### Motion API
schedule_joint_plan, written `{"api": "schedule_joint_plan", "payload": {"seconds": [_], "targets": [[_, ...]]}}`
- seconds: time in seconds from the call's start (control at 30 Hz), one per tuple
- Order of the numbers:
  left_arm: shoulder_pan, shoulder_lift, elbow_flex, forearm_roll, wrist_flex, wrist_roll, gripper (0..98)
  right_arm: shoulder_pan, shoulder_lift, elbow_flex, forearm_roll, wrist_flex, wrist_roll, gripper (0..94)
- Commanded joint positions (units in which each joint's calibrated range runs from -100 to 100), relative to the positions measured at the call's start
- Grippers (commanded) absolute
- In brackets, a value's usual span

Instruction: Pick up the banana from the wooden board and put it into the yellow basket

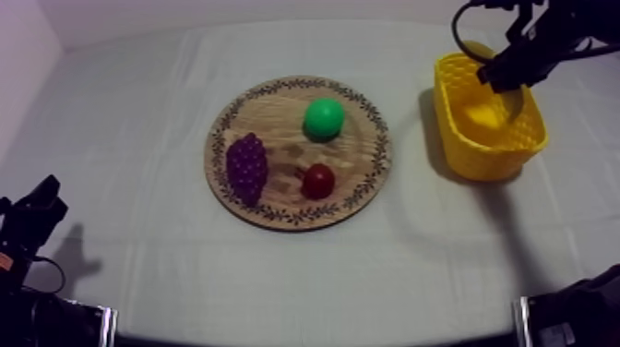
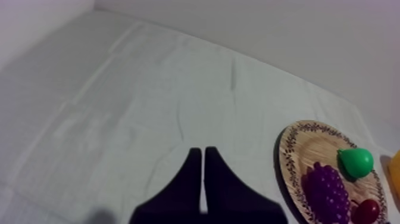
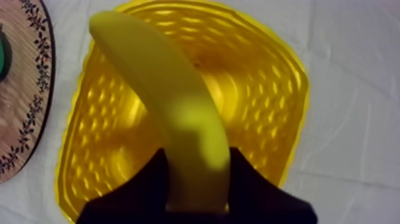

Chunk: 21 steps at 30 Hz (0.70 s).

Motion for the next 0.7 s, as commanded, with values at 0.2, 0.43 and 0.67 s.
{"api": "schedule_joint_plan", "payload": {"seconds": [0.2,0.43,0.67], "targets": [[0.0,0.0,0.0,-0.02,0.0,0.0,0.1,-0.4,0.9,1.2,0.8,-1.2,-0.9,23.4],[0.0,0.0,0.0,-0.02,0.0,0.0,0.1,-0.6,4.9,1.8,2.1,-3.1,-2.6,23.5],[0.0,0.0,0.0,-0.02,0.0,0.0,0.1,-0.4,9.6,1.7,3.3,-5.1,-4.1,23.5]]}}
